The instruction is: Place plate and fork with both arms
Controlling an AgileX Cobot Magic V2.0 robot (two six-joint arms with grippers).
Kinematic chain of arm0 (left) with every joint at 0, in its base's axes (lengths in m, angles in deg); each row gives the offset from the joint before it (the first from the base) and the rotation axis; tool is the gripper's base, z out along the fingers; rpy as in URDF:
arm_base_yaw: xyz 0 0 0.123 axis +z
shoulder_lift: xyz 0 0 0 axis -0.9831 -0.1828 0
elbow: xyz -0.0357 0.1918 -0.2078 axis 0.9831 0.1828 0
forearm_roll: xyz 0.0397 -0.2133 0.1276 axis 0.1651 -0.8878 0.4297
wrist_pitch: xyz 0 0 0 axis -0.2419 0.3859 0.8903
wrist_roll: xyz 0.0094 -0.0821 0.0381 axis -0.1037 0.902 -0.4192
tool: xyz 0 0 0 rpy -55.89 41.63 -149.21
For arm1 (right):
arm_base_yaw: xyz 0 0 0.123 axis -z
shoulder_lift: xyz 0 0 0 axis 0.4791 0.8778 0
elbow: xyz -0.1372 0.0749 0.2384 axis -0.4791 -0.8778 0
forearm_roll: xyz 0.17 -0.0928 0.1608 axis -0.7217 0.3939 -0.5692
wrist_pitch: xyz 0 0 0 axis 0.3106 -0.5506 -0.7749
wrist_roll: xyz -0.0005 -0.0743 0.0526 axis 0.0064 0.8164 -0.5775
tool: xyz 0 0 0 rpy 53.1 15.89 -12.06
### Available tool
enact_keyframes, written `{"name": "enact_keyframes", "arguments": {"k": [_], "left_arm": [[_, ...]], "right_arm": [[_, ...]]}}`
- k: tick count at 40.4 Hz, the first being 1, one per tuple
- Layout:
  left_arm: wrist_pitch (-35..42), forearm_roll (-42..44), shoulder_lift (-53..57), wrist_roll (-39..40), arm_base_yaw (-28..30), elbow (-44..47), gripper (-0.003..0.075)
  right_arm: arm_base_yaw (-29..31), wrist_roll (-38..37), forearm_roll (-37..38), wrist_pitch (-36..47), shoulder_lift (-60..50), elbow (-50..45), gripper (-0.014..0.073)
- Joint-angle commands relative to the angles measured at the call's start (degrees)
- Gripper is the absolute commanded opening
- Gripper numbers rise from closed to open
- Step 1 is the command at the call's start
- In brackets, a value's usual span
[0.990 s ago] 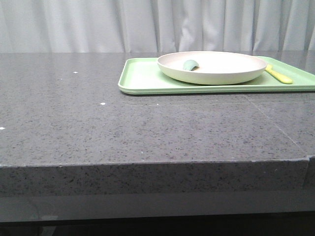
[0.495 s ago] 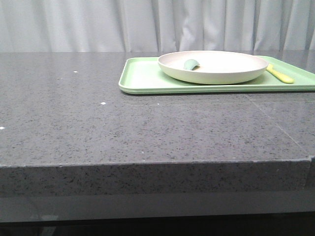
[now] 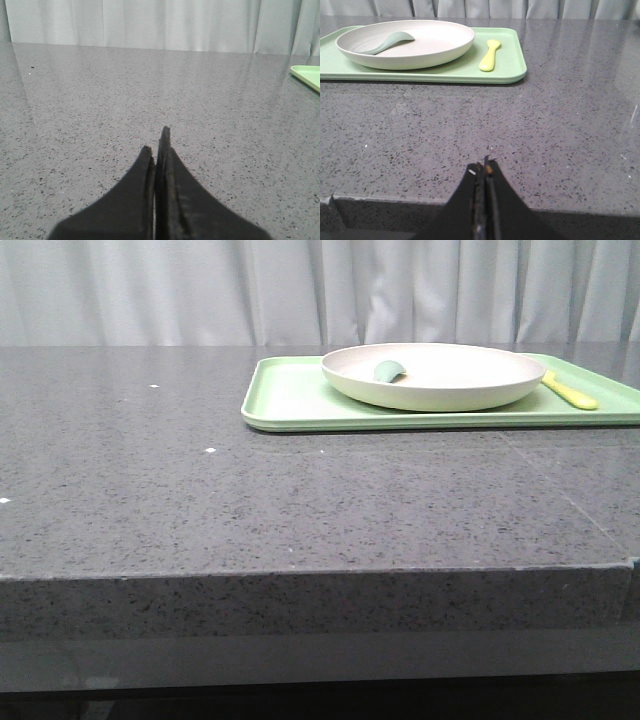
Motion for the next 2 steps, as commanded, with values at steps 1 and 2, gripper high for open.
{"name": "enact_keyframes", "arguments": {"k": [1,2], "left_arm": [[4.73,-0.36,1.12,0.19,0.06,0.08,-0.0018],[4.73,-0.36,1.12,0.19,0.06,0.08,-0.0018]], "right_arm": [[0.19,0.44,-0.04,4.17,-1.05,0.26,-0.0068],[0.19,0.44,-0.04,4.17,-1.05,0.26,-0.0068]]}}
